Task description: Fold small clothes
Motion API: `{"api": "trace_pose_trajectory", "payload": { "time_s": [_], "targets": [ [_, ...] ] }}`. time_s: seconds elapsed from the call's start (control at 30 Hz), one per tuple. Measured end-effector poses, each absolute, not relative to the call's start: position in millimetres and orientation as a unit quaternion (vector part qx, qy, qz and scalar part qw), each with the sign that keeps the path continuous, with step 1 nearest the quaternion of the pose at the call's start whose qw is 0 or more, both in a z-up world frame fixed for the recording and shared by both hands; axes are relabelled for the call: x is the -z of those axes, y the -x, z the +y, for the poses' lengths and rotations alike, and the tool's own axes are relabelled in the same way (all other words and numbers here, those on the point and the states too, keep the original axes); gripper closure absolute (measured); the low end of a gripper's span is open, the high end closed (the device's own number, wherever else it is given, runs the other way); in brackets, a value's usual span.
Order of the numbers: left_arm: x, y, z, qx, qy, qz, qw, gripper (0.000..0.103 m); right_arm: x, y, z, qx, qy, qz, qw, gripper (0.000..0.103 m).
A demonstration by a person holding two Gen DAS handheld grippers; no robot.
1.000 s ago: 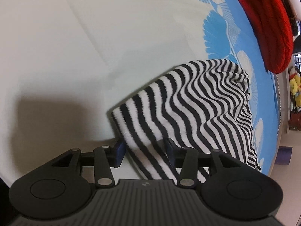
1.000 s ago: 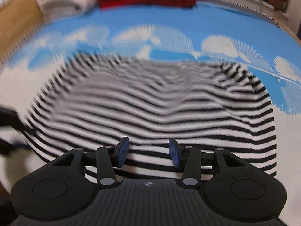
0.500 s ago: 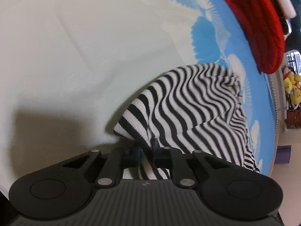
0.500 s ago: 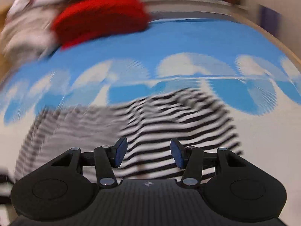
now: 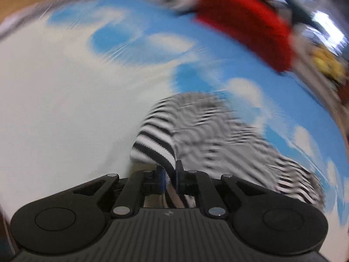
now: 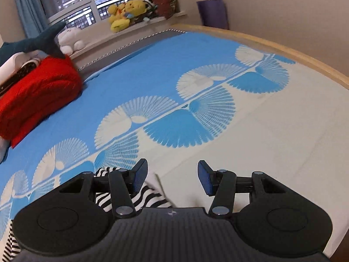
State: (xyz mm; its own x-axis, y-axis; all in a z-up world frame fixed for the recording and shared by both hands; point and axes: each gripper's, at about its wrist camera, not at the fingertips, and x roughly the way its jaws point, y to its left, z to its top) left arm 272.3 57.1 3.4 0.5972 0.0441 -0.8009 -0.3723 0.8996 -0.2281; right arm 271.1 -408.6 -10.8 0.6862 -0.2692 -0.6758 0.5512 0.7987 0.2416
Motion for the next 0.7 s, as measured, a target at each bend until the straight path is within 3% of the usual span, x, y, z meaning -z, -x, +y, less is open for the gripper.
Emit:
{"api": "trace_pose_trajectory", "payload": {
  "time_s": [0.27,0.43,0.57,0.7],
  "targets": [
    [-49.1,-263.2,-94.6,0.124,0.114,0.353,0.92,0.095,3.1,-255.0,-434.8,0.25,-0.216,0.304,0.894,0.05],
    [-33.0,-247.1,-185.2,0.282,0.091,0.341,0.892,0.095,2.7,-244.9,-454.2,0.253,-0.218,0.298,0.894,0.05],
    [7.4,-250.3,-246.0,0.349,0.062,0.403,0.844,0.093,2.4,-240.0,-467.5,0.25,-0.208,0.291,0.9,0.05],
    [43.1,-266.8,-272.1,0.35,0.051,0.494,0.794,0.085,4.2,-241.9,-477.8,0.215,-0.215,0.296,0.906,0.05]
  ]
}}
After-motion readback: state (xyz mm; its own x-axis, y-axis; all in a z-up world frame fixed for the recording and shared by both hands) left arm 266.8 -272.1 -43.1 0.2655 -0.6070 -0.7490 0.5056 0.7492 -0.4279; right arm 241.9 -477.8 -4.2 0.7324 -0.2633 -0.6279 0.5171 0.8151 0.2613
